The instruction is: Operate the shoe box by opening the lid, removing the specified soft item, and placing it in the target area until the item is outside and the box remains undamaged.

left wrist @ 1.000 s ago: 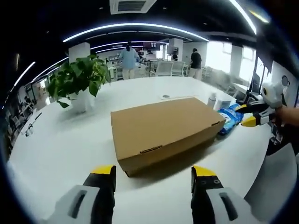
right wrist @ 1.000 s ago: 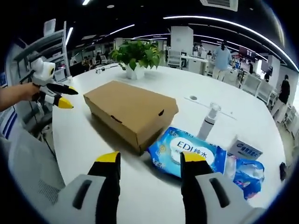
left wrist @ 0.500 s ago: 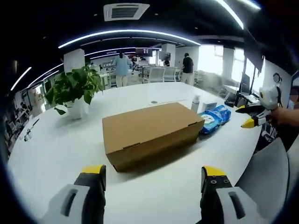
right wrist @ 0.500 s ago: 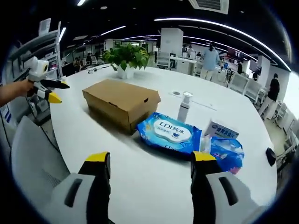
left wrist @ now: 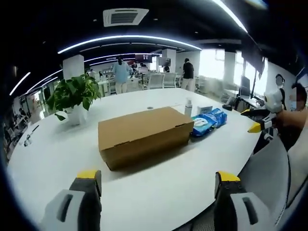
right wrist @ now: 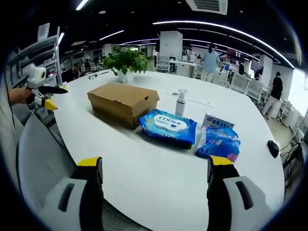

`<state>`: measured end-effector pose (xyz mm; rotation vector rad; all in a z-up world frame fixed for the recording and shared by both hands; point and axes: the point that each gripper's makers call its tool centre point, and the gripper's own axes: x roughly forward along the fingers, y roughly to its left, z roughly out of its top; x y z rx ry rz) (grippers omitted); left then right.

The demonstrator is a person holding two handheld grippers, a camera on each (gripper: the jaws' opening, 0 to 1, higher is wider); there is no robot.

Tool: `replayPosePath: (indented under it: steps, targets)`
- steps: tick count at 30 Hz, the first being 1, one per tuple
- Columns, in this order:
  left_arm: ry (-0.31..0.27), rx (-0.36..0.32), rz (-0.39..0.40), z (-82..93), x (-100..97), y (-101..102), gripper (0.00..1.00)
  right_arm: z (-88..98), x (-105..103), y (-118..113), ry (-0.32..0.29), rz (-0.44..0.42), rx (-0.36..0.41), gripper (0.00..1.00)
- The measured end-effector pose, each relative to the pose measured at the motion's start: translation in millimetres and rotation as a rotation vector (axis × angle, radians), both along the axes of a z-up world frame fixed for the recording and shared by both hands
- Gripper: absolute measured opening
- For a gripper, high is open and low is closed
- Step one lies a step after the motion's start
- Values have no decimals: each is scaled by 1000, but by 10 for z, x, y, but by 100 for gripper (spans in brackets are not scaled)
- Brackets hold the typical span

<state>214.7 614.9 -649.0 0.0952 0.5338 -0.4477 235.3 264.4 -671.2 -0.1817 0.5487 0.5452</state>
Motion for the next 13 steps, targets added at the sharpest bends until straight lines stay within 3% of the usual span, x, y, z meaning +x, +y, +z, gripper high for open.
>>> replayPosePath:
  steps: [3, 13]
  targets:
    - [-1, 6, -2, -36, -31, -13, 100, -54, -63, -57, 5, -4, -30, 85]
    - [-22, -1, 2, -46, -147, -22, 100, -55, -164, -160, 0, -26, -26, 92]
